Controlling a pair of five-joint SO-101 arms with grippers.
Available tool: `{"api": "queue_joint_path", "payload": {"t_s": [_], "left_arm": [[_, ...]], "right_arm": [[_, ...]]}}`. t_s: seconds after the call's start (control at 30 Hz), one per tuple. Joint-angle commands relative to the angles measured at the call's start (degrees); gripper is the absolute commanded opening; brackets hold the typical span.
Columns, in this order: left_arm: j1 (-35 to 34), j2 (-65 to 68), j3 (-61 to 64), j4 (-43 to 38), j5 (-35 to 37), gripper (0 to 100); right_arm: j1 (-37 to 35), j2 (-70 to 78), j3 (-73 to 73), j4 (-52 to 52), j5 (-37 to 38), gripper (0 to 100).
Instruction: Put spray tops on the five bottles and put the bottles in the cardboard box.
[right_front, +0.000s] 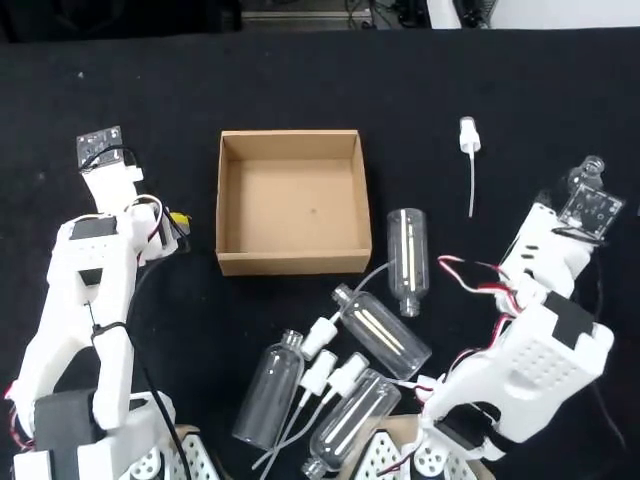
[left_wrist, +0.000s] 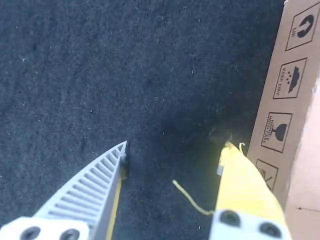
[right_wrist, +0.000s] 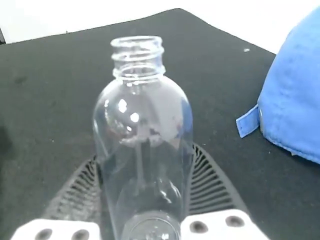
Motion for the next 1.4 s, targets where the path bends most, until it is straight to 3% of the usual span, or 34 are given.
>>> {"api": "queue_joint_path", "payload": {"t_s": [0.0,0.1,0.27,0.7,0.97,1.13,1.23,1.37], "left_arm": [[-0.66,-2.55,-0.75,-1.05,0.35,27],[-0.66,-2.55,-0.75,-1.14,0.35,27],[-0.66,-2.46,-0.31,-2.90,0.35,27],[-0.66,-2.46,-0.31,-2.99,0.35,27],[-0.66,-2.46,-0.31,-2.99,0.35,27],[-0.66,-2.11,-0.48,-2.99,0.35,27],[-0.66,-2.02,-0.57,-2.99,0.35,27],[-0.66,-2.02,-0.57,-2.99,0.35,27]], "right_arm": [[1.41,0.13,2.86,-0.88,-0.35,1.3],[1.41,-0.84,5.58,-0.88,1.23,2.2],[0.97,-3.38,9.27,-0.88,1.49,13.8],[0.88,-7.69,12.53,-0.79,1.49,32.7],[1.49,-12.35,13.58,-0.44,1.49,33.3],[1.58,-24.48,20.70,-0.09,1.76,33.3],[1.58,-35.65,23.08,6.59,1.76,33.2],[2.99,-52.97,16.40,33.49,1.49,33.2]]}}
